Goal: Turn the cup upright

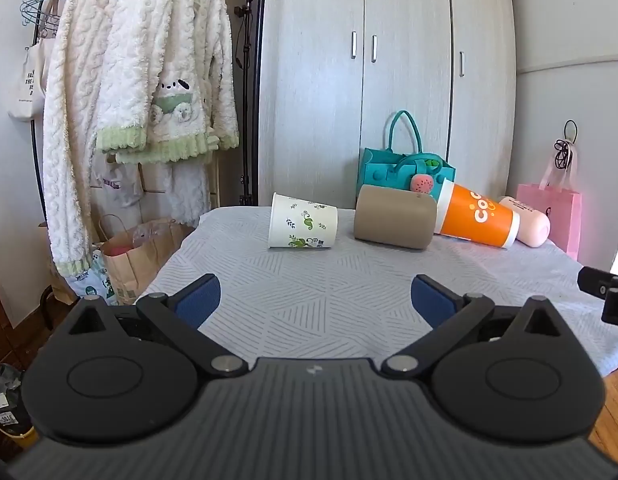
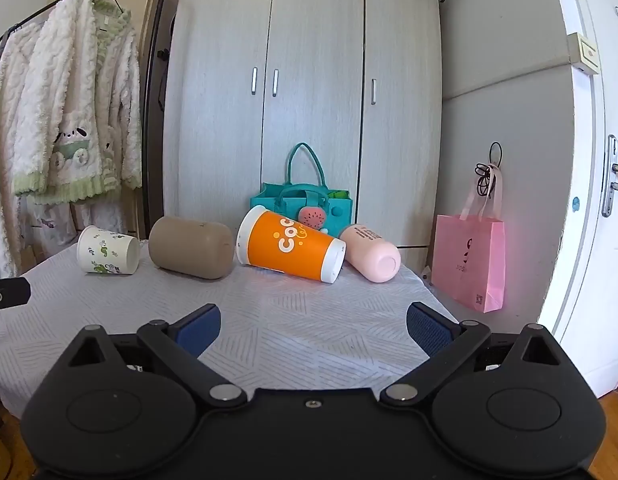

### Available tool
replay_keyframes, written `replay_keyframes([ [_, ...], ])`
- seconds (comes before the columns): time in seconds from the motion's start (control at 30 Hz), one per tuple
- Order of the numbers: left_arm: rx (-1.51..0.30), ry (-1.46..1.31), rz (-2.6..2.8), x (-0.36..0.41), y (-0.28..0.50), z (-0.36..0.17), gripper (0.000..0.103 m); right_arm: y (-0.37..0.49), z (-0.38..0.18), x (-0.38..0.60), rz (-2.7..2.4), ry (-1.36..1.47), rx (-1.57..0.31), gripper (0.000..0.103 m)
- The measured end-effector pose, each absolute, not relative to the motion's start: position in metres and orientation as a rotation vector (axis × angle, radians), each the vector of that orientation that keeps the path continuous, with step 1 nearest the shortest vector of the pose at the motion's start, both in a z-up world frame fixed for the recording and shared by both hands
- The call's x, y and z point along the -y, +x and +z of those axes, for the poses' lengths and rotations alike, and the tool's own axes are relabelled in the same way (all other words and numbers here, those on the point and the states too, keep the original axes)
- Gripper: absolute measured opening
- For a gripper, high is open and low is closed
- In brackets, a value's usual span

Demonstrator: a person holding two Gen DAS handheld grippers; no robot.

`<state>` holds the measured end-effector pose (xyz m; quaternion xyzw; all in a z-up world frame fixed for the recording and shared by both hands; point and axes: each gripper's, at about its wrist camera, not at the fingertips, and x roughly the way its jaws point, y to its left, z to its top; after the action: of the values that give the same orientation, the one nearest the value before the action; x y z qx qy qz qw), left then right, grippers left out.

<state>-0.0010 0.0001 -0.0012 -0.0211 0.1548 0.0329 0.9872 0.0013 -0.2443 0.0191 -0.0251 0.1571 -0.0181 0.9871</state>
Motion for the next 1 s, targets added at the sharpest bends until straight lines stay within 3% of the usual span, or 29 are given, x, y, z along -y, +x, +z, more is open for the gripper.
replay_keyframes([
  [1.0, -0.274, -0.044, 0.068, -0.0079, -0.0079, -0.0021, 0.103, 0.0029, 0.0163, 0.2423, -0.055, -0.060, -0.321, 0.101],
])
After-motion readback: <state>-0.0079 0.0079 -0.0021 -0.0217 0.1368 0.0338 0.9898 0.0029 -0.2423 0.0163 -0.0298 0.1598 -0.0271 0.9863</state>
